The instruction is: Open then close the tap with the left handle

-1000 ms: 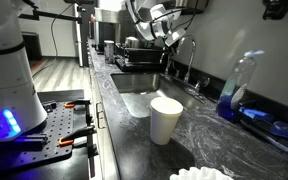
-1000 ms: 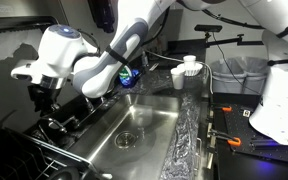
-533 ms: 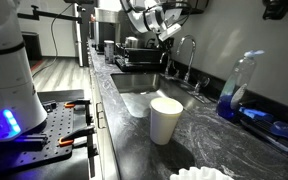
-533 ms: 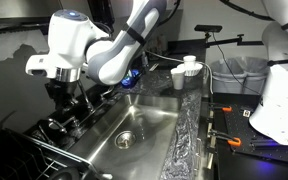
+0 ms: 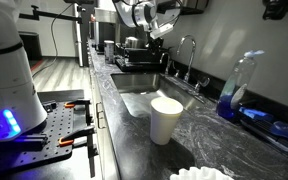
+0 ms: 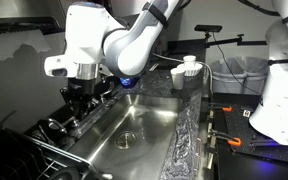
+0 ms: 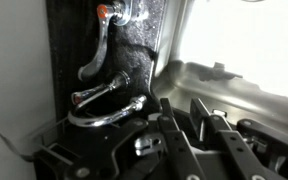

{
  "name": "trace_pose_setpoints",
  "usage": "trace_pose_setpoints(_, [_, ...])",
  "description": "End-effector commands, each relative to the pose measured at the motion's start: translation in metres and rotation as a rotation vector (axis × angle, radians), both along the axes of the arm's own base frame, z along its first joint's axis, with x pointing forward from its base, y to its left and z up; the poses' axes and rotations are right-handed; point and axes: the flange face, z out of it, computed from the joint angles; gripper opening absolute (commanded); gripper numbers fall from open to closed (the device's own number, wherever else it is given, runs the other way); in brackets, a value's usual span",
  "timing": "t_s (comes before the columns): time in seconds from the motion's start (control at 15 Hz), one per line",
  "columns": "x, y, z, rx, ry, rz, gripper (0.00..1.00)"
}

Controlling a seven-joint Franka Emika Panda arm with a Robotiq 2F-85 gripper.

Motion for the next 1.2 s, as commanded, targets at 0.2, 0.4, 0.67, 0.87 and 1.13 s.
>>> trace_pose_setpoints(0.2, [-0.045, -0.007, 0.01, -0.006, 0.098, 0.231, 0.07])
trace_pose_setpoints(0.4, [-0.055, -0.013, 0.012, -0.012, 0.121, 0.322, 0.07])
trace_pose_setpoints(0.67, [-0.061, -0.029, 0.015, -0.052, 0.151, 0.413, 0.07])
trace_pose_setpoints(0.87, [-0.064, -0.05, 0.016, -0.097, 0.177, 0.463, 0.07])
trace_pose_setpoints(1.13, [-0.066, -0.072, 0.015, -0.179, 0.199, 0.525, 0.07])
